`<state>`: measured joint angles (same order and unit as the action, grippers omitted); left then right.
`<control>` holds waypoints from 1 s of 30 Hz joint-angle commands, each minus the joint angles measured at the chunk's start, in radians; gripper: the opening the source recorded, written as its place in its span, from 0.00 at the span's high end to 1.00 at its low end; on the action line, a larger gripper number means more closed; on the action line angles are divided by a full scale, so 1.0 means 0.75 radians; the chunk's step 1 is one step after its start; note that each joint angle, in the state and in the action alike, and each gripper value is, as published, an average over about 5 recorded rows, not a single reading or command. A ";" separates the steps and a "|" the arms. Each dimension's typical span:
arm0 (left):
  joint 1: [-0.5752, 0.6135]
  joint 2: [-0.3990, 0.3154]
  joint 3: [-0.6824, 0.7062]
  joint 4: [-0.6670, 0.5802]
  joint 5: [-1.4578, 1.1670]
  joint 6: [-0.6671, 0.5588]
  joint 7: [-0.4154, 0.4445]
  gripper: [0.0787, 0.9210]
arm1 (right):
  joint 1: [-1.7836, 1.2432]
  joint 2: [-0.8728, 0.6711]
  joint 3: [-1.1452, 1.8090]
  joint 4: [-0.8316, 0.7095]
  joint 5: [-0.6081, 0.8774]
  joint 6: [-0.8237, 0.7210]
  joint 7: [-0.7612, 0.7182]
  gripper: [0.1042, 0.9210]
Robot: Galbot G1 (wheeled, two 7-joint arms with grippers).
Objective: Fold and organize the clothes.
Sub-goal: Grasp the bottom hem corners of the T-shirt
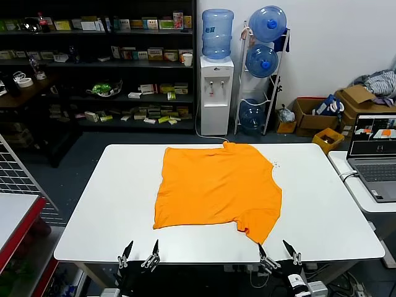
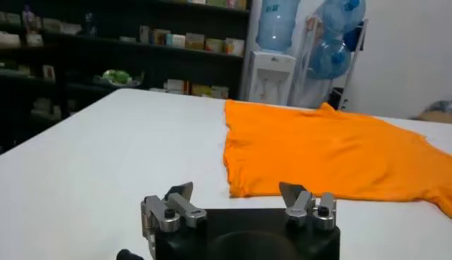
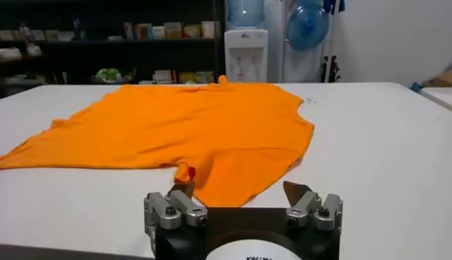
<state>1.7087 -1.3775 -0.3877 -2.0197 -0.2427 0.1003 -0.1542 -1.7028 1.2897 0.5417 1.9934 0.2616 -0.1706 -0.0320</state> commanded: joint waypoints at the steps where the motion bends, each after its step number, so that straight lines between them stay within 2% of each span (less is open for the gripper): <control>1: -0.005 0.036 0.001 -0.006 -0.047 0.052 -0.008 0.12 | -0.006 0.004 0.006 0.003 -0.009 -0.009 -0.001 0.12; 7: -0.107 0.077 0.017 0.034 -0.126 0.050 -0.016 0.12 | 0.056 -0.006 -0.012 -0.020 -0.018 0.019 0.031 0.12; 14: -0.373 0.094 0.064 0.248 -0.137 0.057 -0.023 0.12 | 0.210 -0.009 -0.073 -0.146 -0.059 -0.021 0.064 0.12; 17: -0.435 0.094 0.073 0.320 -0.138 0.067 -0.025 0.12 | 0.245 0.002 -0.091 -0.179 -0.072 -0.041 0.075 0.12; 27: -0.484 0.097 0.104 0.392 -0.141 0.101 -0.035 0.12 | 0.258 0.026 -0.109 -0.216 -0.073 -0.060 0.100 0.13; 30: -0.488 0.096 0.113 0.403 -0.141 0.110 -0.041 0.15 | 0.257 0.028 -0.112 -0.221 -0.073 -0.059 0.100 0.18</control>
<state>1.3954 -1.3105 -0.3119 -1.7691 -0.3408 0.1745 -0.1837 -1.5316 1.3110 0.4607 1.8433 0.2131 -0.2089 0.0345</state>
